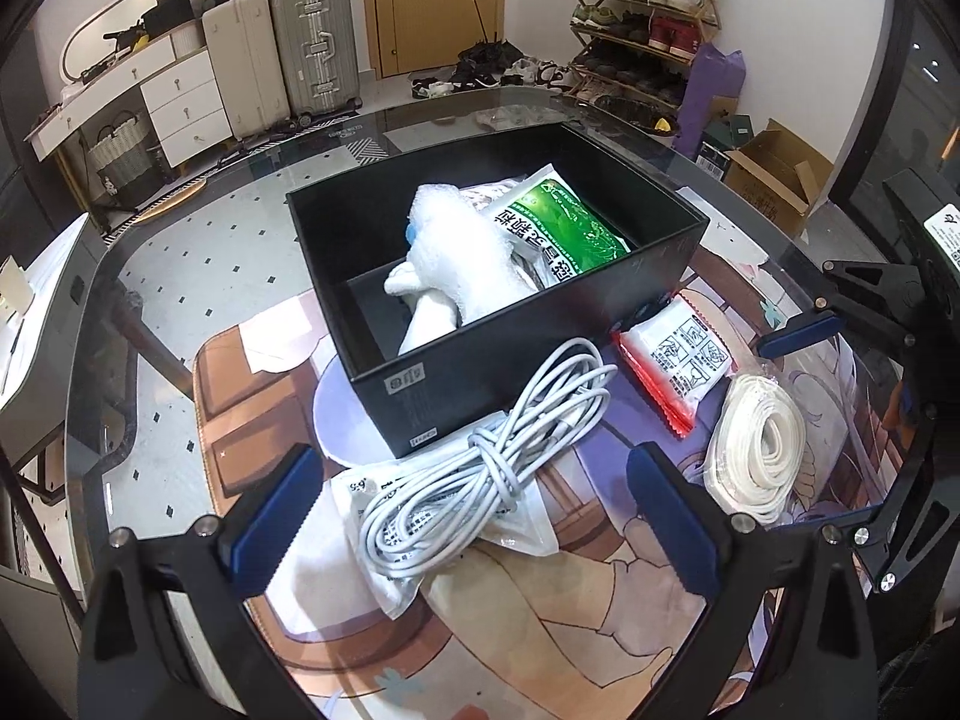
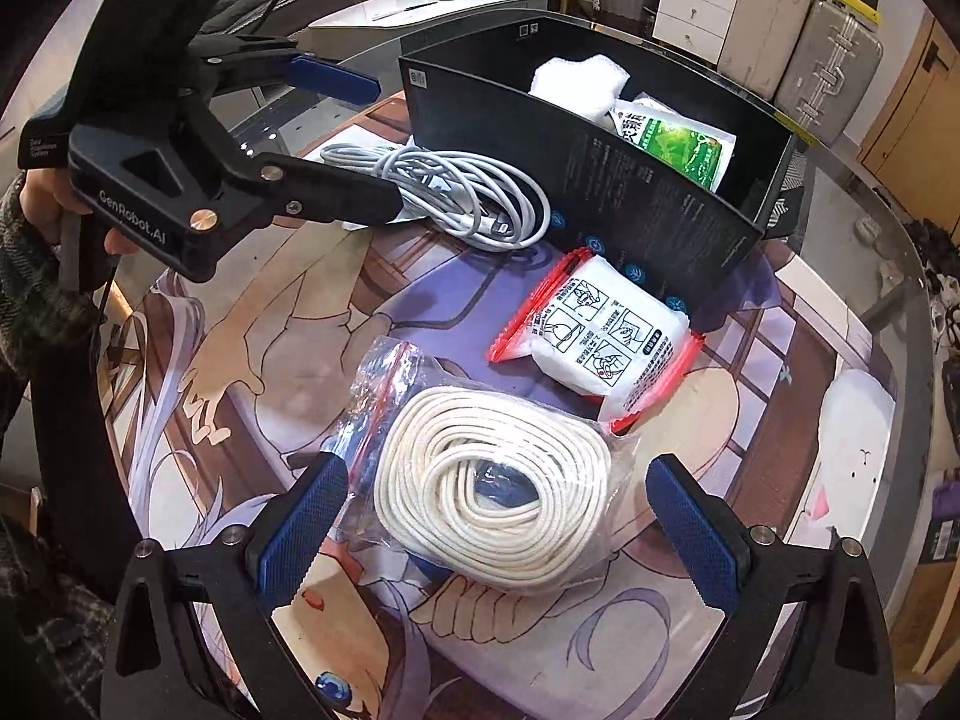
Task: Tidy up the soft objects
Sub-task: 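Move the left gripper to the white cable while the right moves to the bagged rope, then grasp the coiled white cable with the left gripper while the right grasps the bagged rope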
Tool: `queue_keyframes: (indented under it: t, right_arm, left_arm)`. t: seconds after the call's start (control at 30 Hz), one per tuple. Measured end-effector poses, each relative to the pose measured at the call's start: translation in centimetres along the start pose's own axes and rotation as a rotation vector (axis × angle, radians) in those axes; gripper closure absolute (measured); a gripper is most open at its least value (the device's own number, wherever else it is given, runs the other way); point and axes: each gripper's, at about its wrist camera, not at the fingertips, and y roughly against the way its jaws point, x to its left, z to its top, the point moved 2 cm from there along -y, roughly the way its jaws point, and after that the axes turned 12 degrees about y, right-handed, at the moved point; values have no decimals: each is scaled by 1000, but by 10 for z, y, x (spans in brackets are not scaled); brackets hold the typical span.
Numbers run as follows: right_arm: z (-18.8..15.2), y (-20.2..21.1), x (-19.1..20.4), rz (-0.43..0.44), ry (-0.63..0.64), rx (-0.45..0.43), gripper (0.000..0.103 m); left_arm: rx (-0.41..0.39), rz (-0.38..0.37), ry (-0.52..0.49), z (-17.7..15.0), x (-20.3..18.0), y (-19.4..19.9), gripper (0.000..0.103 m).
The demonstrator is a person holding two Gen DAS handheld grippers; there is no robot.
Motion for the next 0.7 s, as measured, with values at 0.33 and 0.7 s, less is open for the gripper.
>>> queue_keyframes:
  t: [0.33, 0.7]
  right_arm:
    - [3, -18, 7, 6, -6, 41, 2]
    - [2, -28, 8, 5, -21, 40, 5]
  left_arm:
    - [22, -31, -7, 1, 4, -8, 22]
    - [46, -29, -19, -5, 4, -12, 48]
